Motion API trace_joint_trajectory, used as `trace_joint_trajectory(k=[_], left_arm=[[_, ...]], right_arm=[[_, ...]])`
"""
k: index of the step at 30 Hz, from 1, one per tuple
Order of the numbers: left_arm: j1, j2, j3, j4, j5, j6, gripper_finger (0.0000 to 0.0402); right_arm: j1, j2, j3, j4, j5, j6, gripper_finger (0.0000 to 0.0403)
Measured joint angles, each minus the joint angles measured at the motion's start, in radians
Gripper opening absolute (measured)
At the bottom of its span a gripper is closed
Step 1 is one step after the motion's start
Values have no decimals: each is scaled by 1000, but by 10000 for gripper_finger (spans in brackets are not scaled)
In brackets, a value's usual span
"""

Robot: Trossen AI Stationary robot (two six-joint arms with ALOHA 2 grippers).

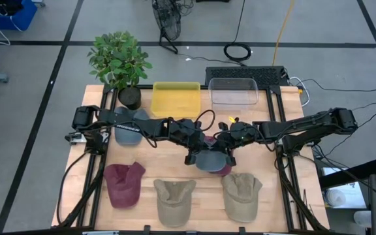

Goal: Pick & Place hat
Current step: Put the right blue cap into the transparent bin

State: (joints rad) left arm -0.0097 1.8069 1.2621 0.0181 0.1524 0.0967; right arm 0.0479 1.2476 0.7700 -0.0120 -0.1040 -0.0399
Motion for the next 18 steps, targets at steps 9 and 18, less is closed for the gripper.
trace_joint_trajectory(k=[9,18], left_arm=[[0,0,0,0,0,0,11],[0,0,0,0,0,0,20]], right_arm=[[0,0,0,0,-1,-10,5],[0,0,0,-1,2,-10,2]])
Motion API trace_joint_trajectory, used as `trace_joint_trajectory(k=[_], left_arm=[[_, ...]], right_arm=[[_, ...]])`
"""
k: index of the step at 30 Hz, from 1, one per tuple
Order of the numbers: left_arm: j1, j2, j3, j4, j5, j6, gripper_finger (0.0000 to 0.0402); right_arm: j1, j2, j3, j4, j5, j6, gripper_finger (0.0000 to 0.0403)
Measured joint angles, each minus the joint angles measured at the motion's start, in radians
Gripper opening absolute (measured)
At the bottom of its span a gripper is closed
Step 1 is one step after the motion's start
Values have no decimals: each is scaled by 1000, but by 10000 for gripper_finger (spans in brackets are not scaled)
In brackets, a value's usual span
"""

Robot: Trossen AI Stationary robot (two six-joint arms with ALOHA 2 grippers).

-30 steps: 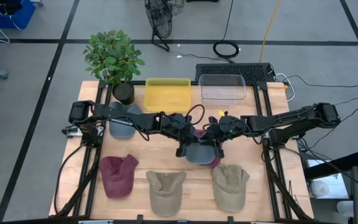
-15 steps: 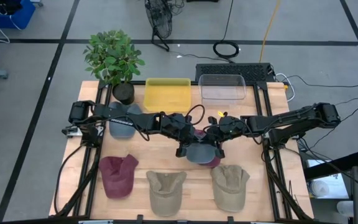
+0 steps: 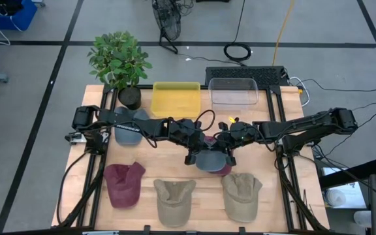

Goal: Pick & Place hat
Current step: Put the right blue cap into the transparent bin

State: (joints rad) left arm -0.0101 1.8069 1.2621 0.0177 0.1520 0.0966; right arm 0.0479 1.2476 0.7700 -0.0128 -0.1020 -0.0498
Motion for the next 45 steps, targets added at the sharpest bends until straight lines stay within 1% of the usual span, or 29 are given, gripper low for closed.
trace_joint_trajectory(k=[4,7,9,13,16,19,23,28,34,35,38,40,42,45], left_arm=[[0,0,0,0,0,-1,7],[0,0,0,0,-3,-5,10],[0,0,0,0,-6,-5,28],[-5,-2,1,6,-6,-6,84],[-5,-4,2,8,-6,-6,118],[-3,-22,2,-1,-11,-7,142],[-5,-83,2,-48,-48,-4,160],[-5,-182,2,-131,-83,-6,165],[-14,-267,0,-234,-86,-26,165],[-19,-279,-6,-266,-85,-26,165],[-26,-300,-13,-271,-86,-21,166],[-31,-315,-19,-313,-103,-20,166],[-34,-316,-15,-303,-127,-20,166],[-40,-337,-19,-354,-138,-19,166]], right_arm=[[0,0,0,0,0,9,1],[0,0,0,-1,24,11,1],[0,-6,-1,-4,49,11,1],[-1,-29,-1,-9,57,11,1],[0,-60,-2,-21,78,11,1],[0,-90,-2,-39,103,11,0],[-1,-119,-2,-64,117,6,0],[-3,-141,-2,-109,187,-12,0],[-27,-157,-2,-111,239,-51,0],[-37,-160,-2,-111,240,-56,0],[-67,-174,-2,-112,235,-75,0],[-87,-185,-2,-108,234,-97,0],[-110,-204,-2,-115,231,-130,0],[-152,-234,-1,-108,194,-195,0]])
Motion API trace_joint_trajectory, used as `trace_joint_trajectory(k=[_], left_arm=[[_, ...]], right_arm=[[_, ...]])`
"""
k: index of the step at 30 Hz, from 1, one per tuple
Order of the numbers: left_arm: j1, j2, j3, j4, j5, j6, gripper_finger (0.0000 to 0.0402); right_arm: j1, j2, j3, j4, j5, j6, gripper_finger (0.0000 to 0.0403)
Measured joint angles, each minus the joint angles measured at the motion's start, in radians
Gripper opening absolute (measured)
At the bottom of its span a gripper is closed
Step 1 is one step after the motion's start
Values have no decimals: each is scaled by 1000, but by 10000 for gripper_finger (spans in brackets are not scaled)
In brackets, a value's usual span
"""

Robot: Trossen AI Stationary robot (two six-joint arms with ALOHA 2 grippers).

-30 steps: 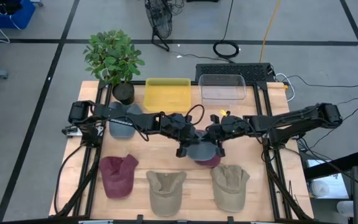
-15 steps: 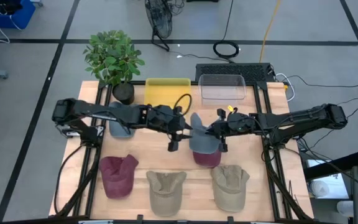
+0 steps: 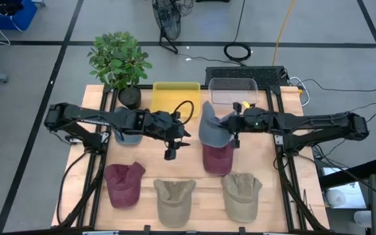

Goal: Pick & Place hat
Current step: Put the right blue cap into the transparent bin

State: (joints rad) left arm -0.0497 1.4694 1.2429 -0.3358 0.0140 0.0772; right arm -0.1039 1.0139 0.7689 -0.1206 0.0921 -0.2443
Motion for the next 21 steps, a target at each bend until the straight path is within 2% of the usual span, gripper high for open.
trace_joint_trajectory(k=[7,14,21], left_arm=[[-5,-26,2,-129,-91,-4,166],[-15,-49,2,-172,-112,-4,166],[-20,-57,2,-195,-118,0,166]], right_arm=[[-165,-56,0,-2,-41,-37,0],[-380,-63,0,31,-290,-35,0],[-603,-58,0,41,-471,-3,0]])
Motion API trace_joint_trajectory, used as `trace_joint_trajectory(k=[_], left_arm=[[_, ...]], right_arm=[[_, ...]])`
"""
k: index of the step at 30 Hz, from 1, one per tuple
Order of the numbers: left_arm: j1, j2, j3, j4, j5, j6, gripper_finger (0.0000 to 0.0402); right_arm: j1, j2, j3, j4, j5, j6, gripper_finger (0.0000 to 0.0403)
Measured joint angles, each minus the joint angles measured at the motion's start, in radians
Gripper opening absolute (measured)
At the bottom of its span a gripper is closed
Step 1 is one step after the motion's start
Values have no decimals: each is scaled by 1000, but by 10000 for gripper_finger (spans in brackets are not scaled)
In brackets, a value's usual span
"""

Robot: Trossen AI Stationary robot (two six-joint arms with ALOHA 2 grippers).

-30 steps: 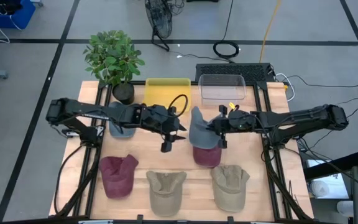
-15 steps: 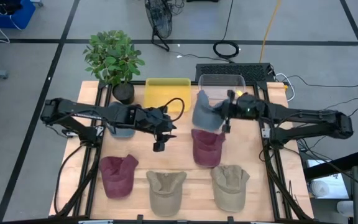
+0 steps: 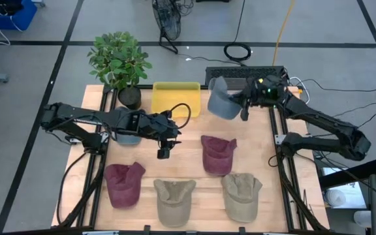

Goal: Pick & Place hat
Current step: Put the right blue cap into the transparent bin

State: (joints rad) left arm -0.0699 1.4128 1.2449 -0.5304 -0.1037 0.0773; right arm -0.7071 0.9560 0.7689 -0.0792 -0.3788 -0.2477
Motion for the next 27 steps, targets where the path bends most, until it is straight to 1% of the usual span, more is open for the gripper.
trace_joint_trajectory(k=[4,7,12,15,22,25,27], left_arm=[[0,-3,0,5,-2,4,166],[2,-1,0,6,-2,6,166],[3,-2,0,10,-2,6,166],[3,-2,0,10,-2,6,166],[3,-2,0,10,-2,-4,166],[2,-2,0,11,-2,-11,166],[-2,-2,0,10,-2,-21,166]], right_arm=[[-94,25,0,0,-68,0,0],[-142,60,0,0,-128,2,0],[-189,126,0,9,-156,-34,0],[-227,162,0,36,-223,-51,0],[-321,243,0,138,-329,9,0],[-342,280,0,143,-334,17,0],[-353,302,0,143,-358,15,0]])
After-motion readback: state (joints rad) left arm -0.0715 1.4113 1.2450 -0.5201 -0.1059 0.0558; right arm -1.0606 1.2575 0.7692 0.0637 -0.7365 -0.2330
